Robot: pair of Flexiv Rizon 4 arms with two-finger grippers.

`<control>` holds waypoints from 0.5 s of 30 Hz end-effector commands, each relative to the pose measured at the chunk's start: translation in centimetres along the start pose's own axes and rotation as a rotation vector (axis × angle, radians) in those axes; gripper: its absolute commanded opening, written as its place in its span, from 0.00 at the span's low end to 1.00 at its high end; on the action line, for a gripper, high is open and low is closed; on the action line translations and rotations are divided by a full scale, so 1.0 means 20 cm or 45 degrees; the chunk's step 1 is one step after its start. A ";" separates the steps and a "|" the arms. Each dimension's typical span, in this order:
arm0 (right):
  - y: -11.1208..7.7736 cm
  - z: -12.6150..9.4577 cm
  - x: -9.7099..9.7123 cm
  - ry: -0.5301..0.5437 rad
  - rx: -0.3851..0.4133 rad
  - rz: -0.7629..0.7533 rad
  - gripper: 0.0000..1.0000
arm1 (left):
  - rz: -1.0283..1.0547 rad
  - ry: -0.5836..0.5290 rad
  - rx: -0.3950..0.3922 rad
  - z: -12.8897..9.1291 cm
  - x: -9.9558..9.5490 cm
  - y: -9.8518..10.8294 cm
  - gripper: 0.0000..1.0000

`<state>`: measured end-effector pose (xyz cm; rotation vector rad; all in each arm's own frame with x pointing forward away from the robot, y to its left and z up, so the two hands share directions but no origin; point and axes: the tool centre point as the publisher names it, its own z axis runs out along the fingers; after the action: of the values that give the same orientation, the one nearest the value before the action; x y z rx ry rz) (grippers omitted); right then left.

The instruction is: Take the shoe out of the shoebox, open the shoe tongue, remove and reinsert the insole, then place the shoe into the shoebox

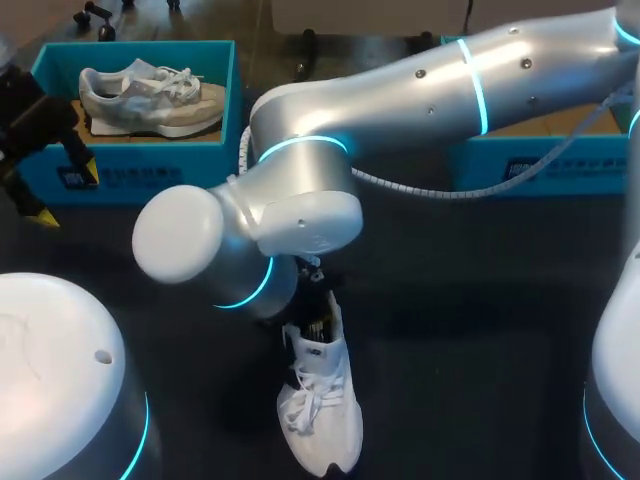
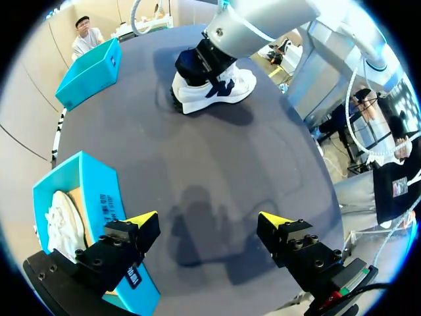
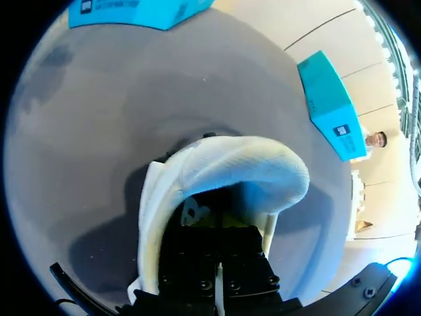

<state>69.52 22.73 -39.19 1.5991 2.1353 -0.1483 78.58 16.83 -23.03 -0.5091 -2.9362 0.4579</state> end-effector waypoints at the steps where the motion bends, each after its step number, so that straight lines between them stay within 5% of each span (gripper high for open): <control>1: -0.02 -0.11 -0.04 0.010 -0.086 0.557 0.00 | 0.001 0.003 -0.004 0.00 0.00 0.00 1.00; 7: 0.01 -0.20 -0.08 0.065 -0.076 0.567 0.00 | 0.001 0.003 -0.004 0.00 0.00 0.00 1.00; 15: -0.01 -0.04 -0.01 0.222 0.149 0.576 0.00 | 0.001 0.003 -0.004 0.00 0.00 0.00 1.00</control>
<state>68.25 23.67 -36.43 1.7404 2.1761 -0.1057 78.58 16.83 -23.02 -0.5091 -2.9362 0.4578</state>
